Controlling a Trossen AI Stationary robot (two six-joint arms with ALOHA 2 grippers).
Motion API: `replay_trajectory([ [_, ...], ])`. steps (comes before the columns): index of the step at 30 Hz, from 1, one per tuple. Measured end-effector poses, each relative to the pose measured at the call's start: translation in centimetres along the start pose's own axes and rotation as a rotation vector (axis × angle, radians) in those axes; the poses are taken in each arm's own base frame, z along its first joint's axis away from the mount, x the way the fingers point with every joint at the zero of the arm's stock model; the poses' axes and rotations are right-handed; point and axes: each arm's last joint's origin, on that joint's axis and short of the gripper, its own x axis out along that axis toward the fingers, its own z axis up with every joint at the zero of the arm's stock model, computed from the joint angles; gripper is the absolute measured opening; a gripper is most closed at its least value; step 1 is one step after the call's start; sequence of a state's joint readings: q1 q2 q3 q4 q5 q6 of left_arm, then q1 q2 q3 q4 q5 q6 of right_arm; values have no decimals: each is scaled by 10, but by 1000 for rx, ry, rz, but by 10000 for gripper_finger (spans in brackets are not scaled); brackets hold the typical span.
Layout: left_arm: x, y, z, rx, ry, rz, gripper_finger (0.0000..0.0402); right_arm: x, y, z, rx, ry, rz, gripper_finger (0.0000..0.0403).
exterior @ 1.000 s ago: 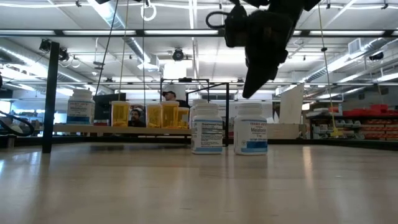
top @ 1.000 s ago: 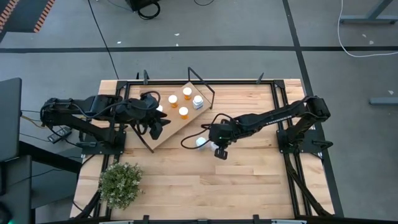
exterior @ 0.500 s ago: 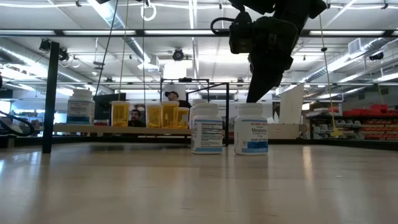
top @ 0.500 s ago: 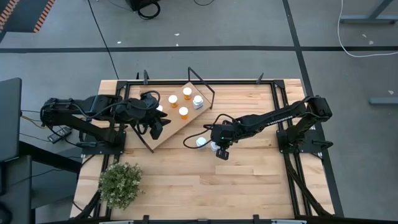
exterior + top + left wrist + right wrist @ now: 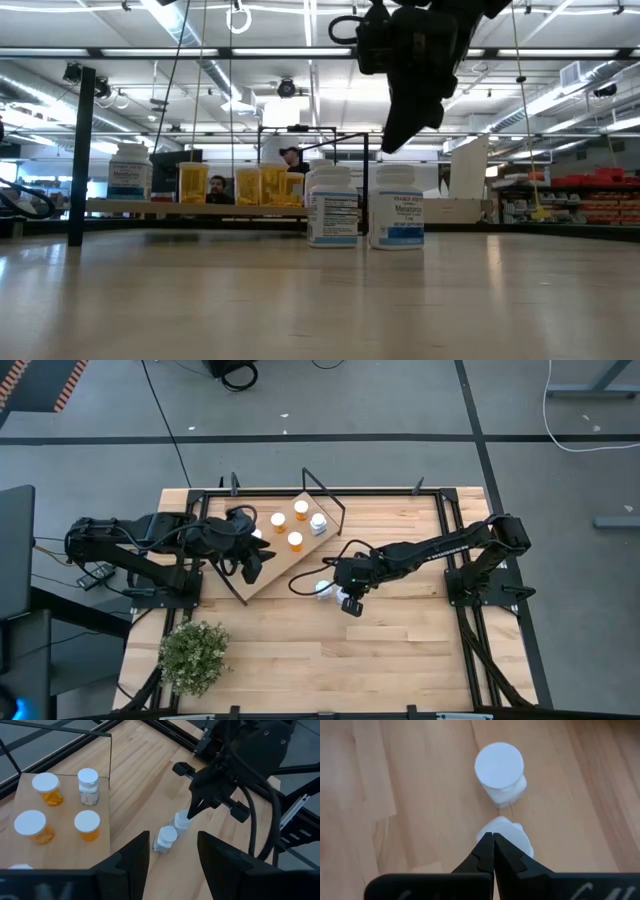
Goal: Pick and place medicine bottles onto shelf by color
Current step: Put the white pill bottle on the shelf
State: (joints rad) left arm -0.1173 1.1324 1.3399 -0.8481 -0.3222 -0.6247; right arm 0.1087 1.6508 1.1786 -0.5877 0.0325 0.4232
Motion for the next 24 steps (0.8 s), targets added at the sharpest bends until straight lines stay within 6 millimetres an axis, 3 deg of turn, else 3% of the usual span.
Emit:
replay_trajectory([
  [5, 0, -1, 1, -4, -8, -6, 172, -6, 6, 1, 18, 34, 17, 5],
  [10, 3, -1, 0, 7, -2, -1, 172, -28, 16, 11, 31, 53, 36, 5],
  [17, 26, -9, -3, 58, 49, 18, 172, -84, 36, 38, 18, -24, 47, 5],
  [24, 60, -22, -9, 44, 99, 21, 172, -146, 39, 55, 32, -73, -8, 5],
])
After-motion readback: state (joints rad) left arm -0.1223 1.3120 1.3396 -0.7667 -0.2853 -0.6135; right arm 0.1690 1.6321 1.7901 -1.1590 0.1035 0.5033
